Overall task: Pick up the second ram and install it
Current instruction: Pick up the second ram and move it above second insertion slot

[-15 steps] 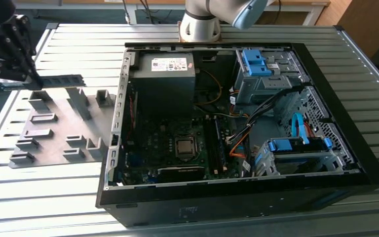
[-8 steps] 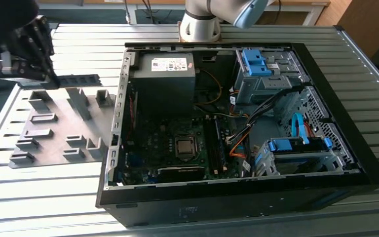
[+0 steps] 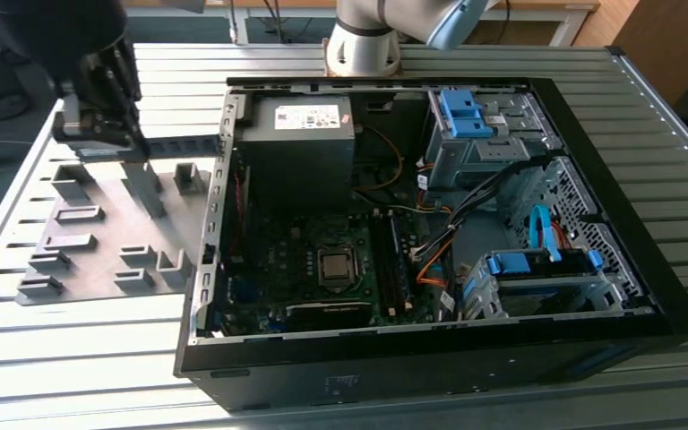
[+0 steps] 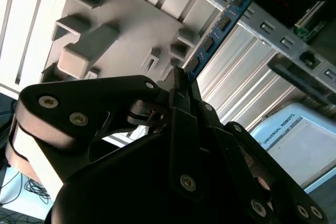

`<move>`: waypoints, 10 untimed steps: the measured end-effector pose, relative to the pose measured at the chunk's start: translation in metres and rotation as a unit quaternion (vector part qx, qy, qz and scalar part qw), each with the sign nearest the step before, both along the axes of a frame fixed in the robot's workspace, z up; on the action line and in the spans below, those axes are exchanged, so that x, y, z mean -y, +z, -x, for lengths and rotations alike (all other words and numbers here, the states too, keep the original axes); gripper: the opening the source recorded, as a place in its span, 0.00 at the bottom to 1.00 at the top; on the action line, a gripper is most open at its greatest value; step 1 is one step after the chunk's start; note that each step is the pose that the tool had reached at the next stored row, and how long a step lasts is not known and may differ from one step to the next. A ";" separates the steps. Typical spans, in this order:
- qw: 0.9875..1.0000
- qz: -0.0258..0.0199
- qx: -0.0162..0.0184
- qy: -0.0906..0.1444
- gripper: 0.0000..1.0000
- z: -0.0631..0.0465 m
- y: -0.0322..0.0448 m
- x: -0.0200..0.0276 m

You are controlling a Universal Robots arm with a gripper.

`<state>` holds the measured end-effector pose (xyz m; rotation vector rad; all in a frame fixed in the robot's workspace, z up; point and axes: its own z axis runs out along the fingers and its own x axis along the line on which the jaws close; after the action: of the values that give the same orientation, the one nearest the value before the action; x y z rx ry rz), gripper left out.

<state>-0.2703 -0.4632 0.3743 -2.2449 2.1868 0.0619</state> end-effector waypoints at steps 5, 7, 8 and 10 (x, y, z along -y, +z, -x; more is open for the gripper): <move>1.000 0.000 0.000 0.000 0.14 -0.027 -0.0012 -0.0001; 1.000 0.000 0.000 0.000 0.14 -0.041 -0.0018 -0.0001; 1.000 0.000 0.000 0.000 0.14 -0.046 -0.0020 -0.0001; 1.000 0.000 0.000 0.000 0.14 -0.055 -0.0024 -0.0001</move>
<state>-0.2157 -0.4631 0.3718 -2.2446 2.1869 0.0619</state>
